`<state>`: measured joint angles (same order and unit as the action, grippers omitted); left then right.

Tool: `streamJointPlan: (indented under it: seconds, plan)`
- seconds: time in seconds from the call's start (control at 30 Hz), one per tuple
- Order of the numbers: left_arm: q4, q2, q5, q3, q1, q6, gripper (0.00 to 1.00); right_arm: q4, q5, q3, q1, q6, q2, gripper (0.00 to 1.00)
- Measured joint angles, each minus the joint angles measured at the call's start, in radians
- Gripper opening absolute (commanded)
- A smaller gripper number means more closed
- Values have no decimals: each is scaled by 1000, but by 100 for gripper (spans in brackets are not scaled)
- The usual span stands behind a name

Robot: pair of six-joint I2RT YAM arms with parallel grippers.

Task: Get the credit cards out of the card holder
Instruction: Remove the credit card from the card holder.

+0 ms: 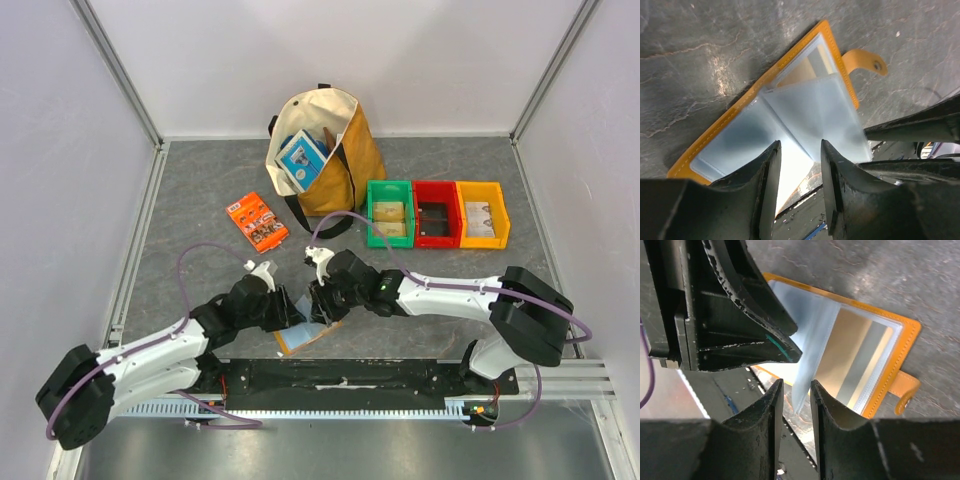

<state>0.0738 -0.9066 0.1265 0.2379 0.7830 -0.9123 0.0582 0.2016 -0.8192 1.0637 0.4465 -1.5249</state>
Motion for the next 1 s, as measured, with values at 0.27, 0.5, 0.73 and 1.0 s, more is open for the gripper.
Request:
streamJointPlan:
  seconds: [0.27, 0.5, 0.73, 1.0]
  plan:
    - [168, 362, -124, 4, 0, -19, 50, -66, 134, -6, 7, 6, -15, 40]
    - [334, 534, -225, 70, 0, -27, 48, -86, 208, -63, 54, 5, -107, 46]
    - [365, 466, -217, 74, 0, -29, 41, -87, 196, -64, 35, 3, -110, 45]
    - [252, 261, -111, 8, 0, -34, 25, -148, 200, -33, -61, 37, -117, 35]
